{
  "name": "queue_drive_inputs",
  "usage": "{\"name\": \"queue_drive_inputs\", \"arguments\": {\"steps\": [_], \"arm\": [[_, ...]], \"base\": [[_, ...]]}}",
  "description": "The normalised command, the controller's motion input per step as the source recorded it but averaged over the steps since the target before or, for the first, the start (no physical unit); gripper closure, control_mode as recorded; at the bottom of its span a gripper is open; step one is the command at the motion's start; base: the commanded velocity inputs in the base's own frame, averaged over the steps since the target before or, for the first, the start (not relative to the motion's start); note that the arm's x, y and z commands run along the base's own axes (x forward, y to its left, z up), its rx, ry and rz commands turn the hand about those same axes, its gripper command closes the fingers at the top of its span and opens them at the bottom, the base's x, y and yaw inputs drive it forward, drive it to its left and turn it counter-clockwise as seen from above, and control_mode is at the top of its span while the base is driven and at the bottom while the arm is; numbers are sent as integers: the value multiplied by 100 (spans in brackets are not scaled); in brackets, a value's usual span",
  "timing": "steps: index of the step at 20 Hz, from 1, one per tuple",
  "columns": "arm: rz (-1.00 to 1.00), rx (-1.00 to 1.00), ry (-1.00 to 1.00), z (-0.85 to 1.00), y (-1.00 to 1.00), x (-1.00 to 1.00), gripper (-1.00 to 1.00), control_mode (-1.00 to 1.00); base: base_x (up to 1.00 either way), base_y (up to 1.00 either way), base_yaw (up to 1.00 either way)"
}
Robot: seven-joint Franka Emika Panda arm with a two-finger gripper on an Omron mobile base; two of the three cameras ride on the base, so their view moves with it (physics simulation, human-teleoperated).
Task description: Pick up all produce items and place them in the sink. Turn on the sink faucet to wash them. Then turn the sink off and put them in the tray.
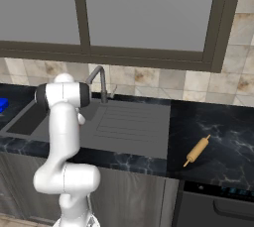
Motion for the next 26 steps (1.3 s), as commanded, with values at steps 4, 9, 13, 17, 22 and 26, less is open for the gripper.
{"name": "queue_drive_inputs", "arguments": {"steps": [4,9,13,17,22,26], "arm": [[0,0,4,-17,0,19,-100,-100],[0,1,4,-13,0,22,-100,-100],[0,1,5,-11,0,25,-100,-100],[0,1,5,-11,0,26,-100,-100],[0,1,6,-11,0,21,-100,-100],[0,1,4,-14,3,12,-100,-100]], "base": [[0,0,0],[0,0,0],[0,0,0],[0,0,0],[0,0,0],[0,0,0]]}}
